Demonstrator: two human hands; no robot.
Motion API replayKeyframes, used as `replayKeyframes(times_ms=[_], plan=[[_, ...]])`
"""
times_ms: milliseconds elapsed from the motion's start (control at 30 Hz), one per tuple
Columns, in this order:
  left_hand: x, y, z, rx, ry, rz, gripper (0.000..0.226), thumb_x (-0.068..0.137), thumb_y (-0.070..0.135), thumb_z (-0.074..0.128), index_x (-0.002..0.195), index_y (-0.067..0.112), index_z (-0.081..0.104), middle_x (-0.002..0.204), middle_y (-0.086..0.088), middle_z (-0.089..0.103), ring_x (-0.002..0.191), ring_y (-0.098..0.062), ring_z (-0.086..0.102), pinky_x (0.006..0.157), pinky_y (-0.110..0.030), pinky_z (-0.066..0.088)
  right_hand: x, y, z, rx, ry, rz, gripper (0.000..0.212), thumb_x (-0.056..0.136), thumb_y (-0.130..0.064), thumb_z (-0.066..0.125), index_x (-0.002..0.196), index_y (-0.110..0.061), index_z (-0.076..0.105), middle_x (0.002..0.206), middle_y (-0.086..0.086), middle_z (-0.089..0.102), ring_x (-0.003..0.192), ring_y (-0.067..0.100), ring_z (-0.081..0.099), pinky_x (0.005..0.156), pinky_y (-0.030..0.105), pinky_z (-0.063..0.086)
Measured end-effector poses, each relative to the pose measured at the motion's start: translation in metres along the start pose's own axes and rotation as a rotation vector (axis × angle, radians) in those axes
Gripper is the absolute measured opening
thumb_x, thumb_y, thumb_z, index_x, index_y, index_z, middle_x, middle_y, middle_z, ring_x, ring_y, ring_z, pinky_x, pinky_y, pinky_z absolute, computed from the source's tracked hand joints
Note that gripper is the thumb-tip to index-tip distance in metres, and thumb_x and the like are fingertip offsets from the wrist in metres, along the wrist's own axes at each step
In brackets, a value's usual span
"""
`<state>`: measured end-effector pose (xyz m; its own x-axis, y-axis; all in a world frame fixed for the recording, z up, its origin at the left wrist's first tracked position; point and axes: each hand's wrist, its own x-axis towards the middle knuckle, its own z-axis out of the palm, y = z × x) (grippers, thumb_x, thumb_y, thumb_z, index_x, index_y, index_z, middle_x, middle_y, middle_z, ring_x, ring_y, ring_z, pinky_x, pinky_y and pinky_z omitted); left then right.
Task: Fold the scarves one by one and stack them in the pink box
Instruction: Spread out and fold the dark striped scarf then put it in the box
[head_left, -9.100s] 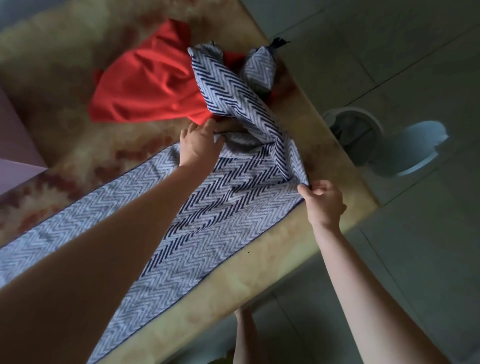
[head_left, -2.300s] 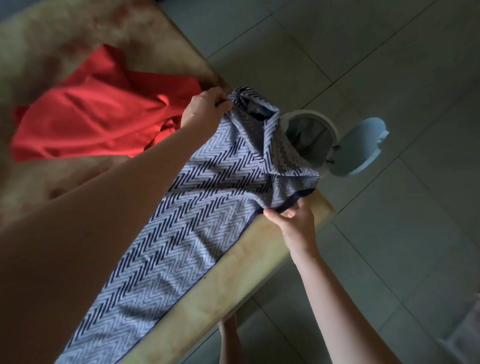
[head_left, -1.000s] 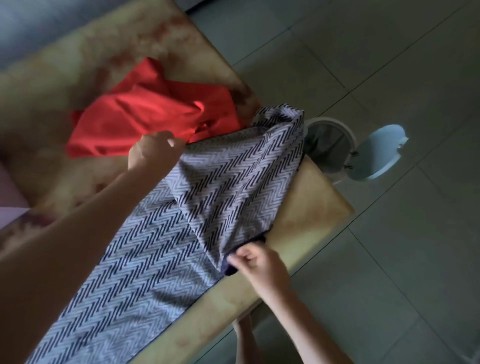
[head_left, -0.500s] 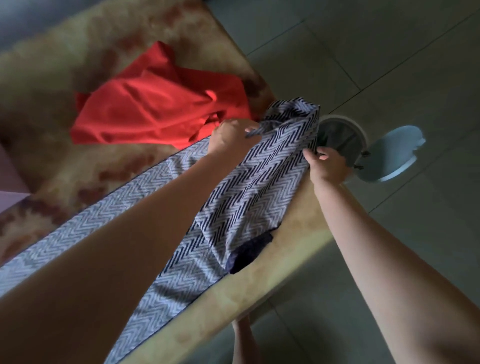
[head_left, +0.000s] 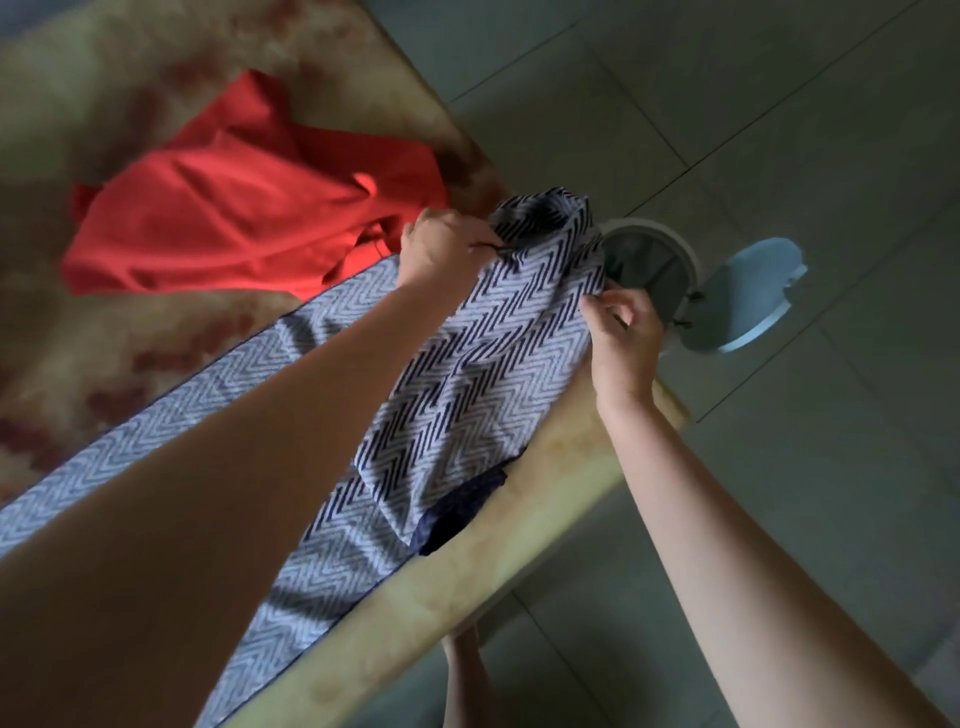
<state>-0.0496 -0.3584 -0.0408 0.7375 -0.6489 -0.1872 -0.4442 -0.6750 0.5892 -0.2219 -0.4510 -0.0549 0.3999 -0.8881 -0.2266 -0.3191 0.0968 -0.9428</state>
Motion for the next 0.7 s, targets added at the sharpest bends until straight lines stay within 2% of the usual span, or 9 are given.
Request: replayKeyframes(times_ms=[67,133,200,233,300,433,500,567,700], plan=[[-0.009,-0.005,-0.019,-0.165,0.042,-0.036,0.021,0.082,0.020,0.064,0.101,0.022,0.073,0.098,-0.002,0.072,0.097,-0.019,0.063,0.085,-0.029,0.046,-0.022,-0.017,-0.006,0.080,-0.092,-0.041,0.018,0.086,-0.001,0.063,0.077,-0.011,0.052,0.075,0.007,0.057,0.069,0.012,0.053,0.066,0.016,0.044],[-0.024,-0.014,-0.041,-0.241,0.084,-0.088,0.022,0.085,0.013,0.063,0.105,0.013,0.071,0.094,-0.002,0.068,0.086,-0.013,0.059,0.072,-0.017,0.041,-0.045,-0.029,-0.007,0.105,-0.205,-0.068,0.017,0.085,-0.002,0.065,0.078,-0.011,0.052,0.075,0.010,0.055,0.070,0.018,0.051,0.067,0.021,0.044],[-0.041,-0.031,-0.061,-0.237,0.128,-0.155,0.022,0.088,0.010,0.060,0.107,0.007,0.069,0.092,-0.005,0.065,0.084,-0.012,0.055,0.061,-0.007,0.033,-0.070,-0.030,-0.002,0.051,-0.307,-0.127,0.016,0.083,-0.011,0.067,0.076,-0.016,0.054,0.076,0.005,0.058,0.075,0.016,0.056,0.079,0.032,0.048],[-0.051,-0.041,-0.069,-0.234,0.145,-0.195,0.022,0.088,0.011,0.059,0.107,0.006,0.068,0.093,-0.008,0.066,0.086,-0.016,0.057,0.060,-0.008,0.032,-0.084,-0.027,0.003,-0.020,-0.355,-0.181,0.015,0.083,-0.017,0.068,0.075,-0.019,0.055,0.082,0.002,0.061,0.088,0.014,0.059,0.090,0.039,0.046],[-0.068,-0.064,-0.081,-0.204,0.141,-0.277,0.021,0.087,0.011,0.059,0.105,0.007,0.069,0.097,-0.012,0.069,0.092,-0.022,0.061,0.066,-0.016,0.034,-0.113,-0.017,0.019,-0.184,-0.430,-0.306,0.015,0.082,-0.024,0.067,0.075,-0.018,0.055,0.093,-0.003,0.062,0.119,0.016,0.053,0.105,0.044,0.037],[-0.095,-0.101,-0.092,-0.076,0.051,-0.343,0.021,0.080,0.024,0.057,0.093,0.019,0.072,0.097,-0.009,0.072,0.095,-0.024,0.064,0.085,-0.032,0.049,-0.164,0.007,0.050,-0.388,-0.546,-0.358,0.018,0.082,-0.032,0.065,0.073,-0.019,0.056,0.083,-0.009,0.064,0.118,0.018,0.056,0.112,0.047,0.026],[-0.103,-0.109,-0.094,-0.042,0.077,-0.315,0.033,0.070,0.035,0.048,0.090,0.022,0.071,0.097,-0.007,0.071,0.096,-0.028,0.063,0.088,-0.041,0.050,-0.177,0.014,0.057,-0.436,-0.537,-0.379,0.024,0.081,-0.041,0.064,0.072,-0.018,0.063,0.080,-0.010,0.067,0.106,0.013,0.061,0.105,0.045,0.035],[-0.104,-0.112,-0.092,-0.032,0.096,-0.289,0.041,0.069,0.036,0.045,0.097,0.021,0.070,0.100,-0.008,0.070,0.098,-0.030,0.062,0.089,-0.042,0.048,-0.178,0.013,0.056,-0.324,-0.460,-0.269,0.027,0.084,-0.043,0.062,0.077,-0.017,0.068,0.082,-0.009,0.069,0.094,0.010,0.063,0.089,0.042,0.047],[-0.096,-0.095,-0.076,-0.095,-0.030,-0.144,0.034,0.079,0.031,0.055,0.109,0.021,0.069,0.112,-0.006,0.068,0.108,-0.030,0.058,0.097,-0.041,0.044,-0.142,0.019,0.043,-0.245,-0.059,-0.003,0.029,0.084,-0.038,0.065,0.099,-0.012,0.067,0.097,0.002,0.070,0.096,0.024,0.062,0.086,0.044,0.051]])
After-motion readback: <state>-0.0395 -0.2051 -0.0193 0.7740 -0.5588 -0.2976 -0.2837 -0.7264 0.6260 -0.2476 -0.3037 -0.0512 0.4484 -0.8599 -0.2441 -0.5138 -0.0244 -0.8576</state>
